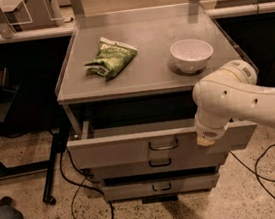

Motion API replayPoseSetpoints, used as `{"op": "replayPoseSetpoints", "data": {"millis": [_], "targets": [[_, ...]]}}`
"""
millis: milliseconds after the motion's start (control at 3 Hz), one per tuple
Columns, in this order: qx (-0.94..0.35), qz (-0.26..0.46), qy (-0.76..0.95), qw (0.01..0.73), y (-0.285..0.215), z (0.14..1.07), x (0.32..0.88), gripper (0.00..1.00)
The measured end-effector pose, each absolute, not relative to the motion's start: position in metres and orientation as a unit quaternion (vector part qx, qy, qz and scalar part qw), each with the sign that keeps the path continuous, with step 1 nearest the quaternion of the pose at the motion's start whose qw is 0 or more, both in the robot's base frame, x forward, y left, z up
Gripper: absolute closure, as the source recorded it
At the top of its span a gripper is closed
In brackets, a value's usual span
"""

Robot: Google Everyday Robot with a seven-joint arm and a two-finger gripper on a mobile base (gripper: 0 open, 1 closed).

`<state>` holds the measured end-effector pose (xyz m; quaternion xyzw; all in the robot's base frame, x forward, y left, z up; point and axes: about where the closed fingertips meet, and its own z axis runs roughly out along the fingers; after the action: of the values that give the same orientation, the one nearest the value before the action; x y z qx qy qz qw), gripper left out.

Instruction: Close top drawer

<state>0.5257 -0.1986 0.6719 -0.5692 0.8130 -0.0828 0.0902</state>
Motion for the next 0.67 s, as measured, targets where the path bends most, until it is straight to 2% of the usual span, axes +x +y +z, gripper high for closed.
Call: {"op": "replayPoseSetpoints", "data": {"millis": [333,667], "targets": [[-0.569,-0.083,0.813,0.090,-0.1986,0.6719,0.5257,0.81],[-0.569,-0.083,0.813,0.090,-0.1986,0.6719,0.5257,0.58]]}}
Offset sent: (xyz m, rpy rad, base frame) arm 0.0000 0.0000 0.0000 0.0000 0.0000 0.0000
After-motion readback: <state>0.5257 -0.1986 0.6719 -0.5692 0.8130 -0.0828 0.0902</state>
